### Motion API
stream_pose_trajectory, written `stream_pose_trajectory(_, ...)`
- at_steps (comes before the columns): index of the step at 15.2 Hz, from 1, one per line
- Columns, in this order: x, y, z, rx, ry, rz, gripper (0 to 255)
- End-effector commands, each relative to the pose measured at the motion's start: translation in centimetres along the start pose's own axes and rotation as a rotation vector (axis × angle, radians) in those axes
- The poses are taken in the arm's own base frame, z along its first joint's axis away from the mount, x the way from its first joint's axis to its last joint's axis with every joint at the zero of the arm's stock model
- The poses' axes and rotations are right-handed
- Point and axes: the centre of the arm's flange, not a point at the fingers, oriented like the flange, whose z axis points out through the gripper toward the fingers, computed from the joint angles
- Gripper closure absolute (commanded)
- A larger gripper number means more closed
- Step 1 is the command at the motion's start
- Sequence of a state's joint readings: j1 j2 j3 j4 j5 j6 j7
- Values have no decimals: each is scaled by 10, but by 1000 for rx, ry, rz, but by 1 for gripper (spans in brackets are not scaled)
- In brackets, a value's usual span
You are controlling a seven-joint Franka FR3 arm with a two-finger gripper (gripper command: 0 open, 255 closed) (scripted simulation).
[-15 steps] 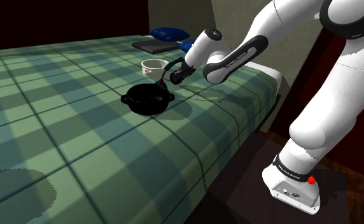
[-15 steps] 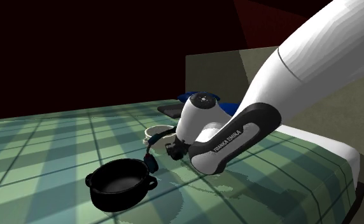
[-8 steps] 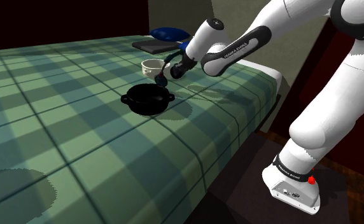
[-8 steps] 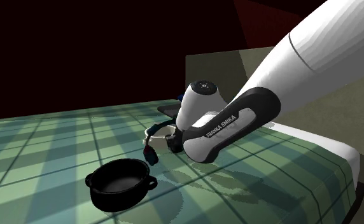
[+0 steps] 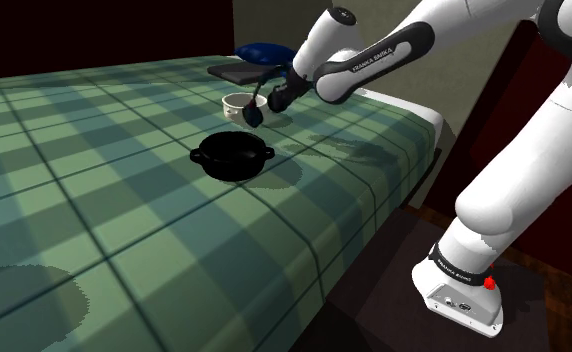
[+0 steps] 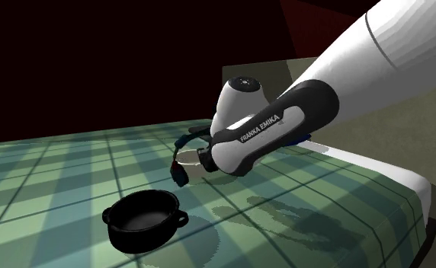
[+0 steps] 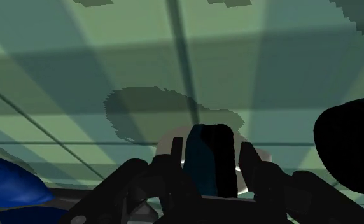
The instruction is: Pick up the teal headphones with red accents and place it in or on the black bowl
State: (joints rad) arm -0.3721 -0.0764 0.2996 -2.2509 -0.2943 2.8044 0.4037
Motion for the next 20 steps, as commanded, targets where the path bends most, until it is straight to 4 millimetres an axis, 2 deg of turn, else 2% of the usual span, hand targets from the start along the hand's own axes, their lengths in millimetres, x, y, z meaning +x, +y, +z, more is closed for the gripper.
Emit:
stream_pose_trajectory(1,6,1,-9,0,0,0,255)
stream_pose_trajectory(11,35,2,-47,0,0,0,255)
stream_pose_trajectory(20,-24,-101,-56,0,0,0,255)
